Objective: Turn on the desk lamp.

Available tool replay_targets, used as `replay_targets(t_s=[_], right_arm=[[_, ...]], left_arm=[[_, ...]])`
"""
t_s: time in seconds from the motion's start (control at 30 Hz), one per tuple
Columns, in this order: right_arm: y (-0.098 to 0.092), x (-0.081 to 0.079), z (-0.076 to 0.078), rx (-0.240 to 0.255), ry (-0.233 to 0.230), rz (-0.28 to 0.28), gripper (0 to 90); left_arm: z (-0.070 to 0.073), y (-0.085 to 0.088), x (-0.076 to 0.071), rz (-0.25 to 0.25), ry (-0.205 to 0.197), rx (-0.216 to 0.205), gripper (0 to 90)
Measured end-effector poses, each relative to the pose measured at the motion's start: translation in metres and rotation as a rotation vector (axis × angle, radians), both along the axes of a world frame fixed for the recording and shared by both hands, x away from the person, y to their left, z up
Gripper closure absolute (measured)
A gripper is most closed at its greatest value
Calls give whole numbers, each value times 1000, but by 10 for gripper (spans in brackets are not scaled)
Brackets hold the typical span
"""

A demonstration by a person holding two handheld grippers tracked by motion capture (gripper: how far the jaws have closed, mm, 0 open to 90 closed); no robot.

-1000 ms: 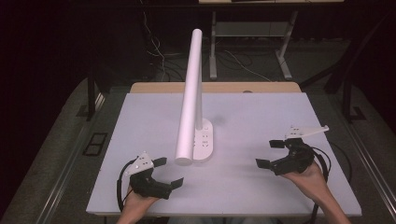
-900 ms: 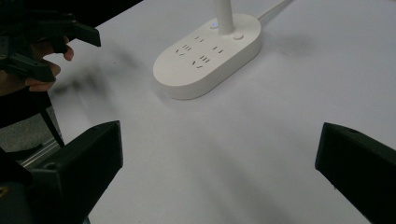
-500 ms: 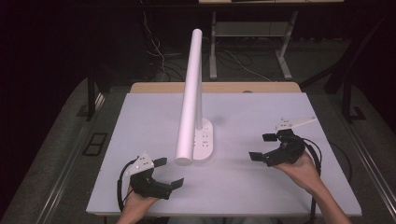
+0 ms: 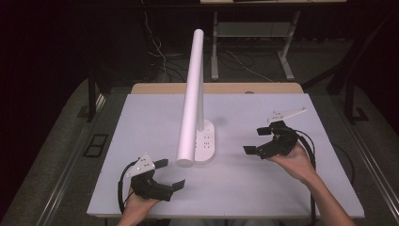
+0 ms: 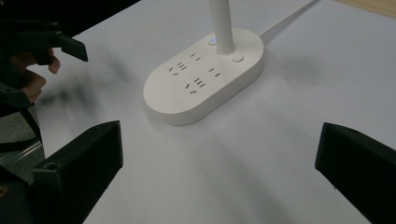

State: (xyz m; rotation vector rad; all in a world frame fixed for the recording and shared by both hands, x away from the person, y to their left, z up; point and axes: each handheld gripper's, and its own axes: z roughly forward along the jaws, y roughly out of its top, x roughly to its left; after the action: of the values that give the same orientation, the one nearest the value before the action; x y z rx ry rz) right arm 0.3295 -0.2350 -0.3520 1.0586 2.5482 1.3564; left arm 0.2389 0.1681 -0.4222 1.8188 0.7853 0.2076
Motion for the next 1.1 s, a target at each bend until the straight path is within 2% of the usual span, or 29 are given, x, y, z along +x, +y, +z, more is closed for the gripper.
replay_targets(t_s=[0.57,0.93,1.1], right_arm=[[27,33,4,-41,8,22,6],[43,52,4,-47,17,23,6],[48,62,0,-38,21,12,6]], left_arm=[[1,0,0,-1,-7,0,0],[1,-1,0,-7,-6,3,0],[1,0,0,-4,-4,3,0]])
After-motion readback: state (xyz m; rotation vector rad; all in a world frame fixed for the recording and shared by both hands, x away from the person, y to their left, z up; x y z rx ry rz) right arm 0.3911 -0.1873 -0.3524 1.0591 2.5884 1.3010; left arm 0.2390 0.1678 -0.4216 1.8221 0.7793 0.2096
